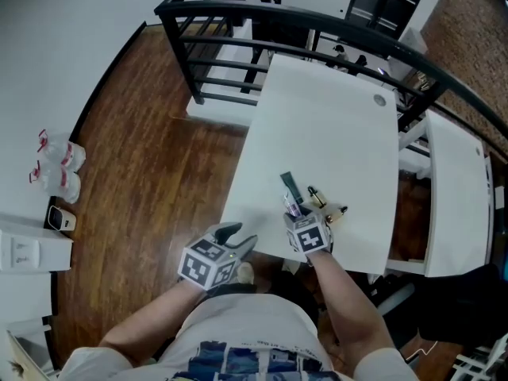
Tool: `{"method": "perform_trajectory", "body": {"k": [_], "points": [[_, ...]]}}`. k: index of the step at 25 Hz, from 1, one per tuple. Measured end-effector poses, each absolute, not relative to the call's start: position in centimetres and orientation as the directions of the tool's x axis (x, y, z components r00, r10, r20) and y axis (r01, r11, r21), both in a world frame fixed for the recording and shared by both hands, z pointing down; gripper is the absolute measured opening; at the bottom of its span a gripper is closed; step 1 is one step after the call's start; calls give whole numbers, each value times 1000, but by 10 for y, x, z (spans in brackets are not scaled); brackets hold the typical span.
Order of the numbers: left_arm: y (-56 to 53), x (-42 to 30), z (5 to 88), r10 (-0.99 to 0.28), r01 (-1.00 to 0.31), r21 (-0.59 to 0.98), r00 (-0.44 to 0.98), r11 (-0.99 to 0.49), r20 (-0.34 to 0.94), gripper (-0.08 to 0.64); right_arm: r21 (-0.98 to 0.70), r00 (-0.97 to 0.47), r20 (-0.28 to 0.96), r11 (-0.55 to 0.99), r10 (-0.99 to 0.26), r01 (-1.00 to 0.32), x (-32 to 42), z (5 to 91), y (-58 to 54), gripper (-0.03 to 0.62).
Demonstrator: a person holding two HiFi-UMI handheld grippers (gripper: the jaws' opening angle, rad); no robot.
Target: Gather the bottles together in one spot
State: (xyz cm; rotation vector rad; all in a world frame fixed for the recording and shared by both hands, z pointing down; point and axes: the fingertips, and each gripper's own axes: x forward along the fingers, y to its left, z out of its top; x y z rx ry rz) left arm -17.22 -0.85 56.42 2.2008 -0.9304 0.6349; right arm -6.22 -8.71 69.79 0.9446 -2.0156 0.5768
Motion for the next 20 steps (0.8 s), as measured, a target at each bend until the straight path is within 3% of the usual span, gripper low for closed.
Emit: {"method": "perform_trajectory", "body": {"k": [20], "points": [[-24, -137, 570, -385, -708, 412, 677, -574, 627, 175, -197, -470, 726, 503, -502, -842, -35, 652, -63, 184]]}}
